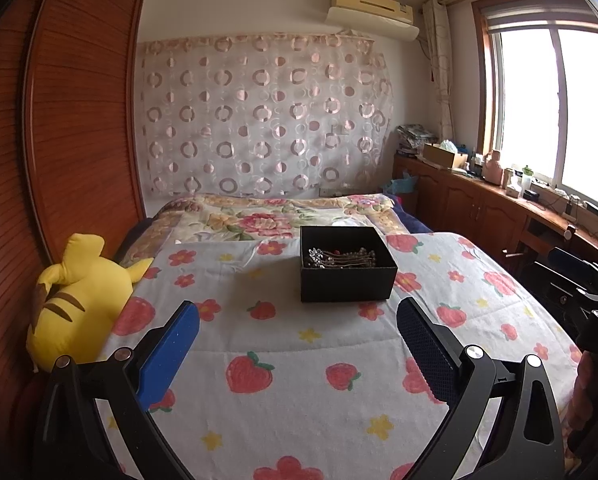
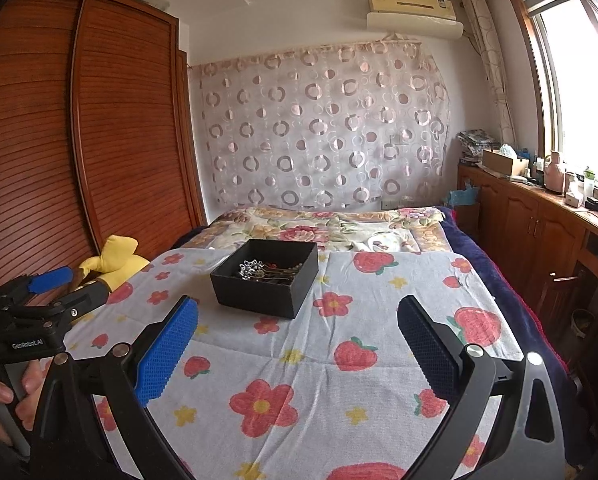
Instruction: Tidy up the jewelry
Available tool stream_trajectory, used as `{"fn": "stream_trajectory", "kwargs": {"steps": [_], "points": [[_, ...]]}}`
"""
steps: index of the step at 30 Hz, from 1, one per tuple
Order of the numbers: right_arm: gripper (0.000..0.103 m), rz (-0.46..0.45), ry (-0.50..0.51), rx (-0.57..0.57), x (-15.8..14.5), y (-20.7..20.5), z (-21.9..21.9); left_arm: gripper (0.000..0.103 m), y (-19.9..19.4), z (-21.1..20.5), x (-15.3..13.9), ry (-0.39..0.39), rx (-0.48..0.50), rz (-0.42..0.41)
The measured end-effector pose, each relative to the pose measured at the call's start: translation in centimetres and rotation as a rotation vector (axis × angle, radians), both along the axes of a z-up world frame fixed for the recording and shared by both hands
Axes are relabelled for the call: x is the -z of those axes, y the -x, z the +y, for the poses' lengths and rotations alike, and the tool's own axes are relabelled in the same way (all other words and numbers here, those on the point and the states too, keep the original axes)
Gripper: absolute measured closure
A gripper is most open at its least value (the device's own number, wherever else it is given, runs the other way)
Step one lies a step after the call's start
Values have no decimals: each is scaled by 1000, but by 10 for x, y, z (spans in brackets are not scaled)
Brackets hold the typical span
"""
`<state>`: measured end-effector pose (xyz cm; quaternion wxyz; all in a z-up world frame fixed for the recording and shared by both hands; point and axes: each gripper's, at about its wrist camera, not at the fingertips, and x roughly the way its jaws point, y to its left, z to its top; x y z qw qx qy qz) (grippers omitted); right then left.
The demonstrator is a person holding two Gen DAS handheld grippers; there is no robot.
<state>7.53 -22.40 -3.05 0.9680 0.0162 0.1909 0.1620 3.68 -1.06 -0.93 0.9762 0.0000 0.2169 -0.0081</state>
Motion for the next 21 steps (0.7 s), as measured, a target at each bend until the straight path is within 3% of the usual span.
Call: {"fn": "stream_trajectory", "kwargs": {"steps": [21], "points": [[2, -5, -2, 2, -4, 1, 0, 8, 4, 0, -3, -4, 1, -14]]}}
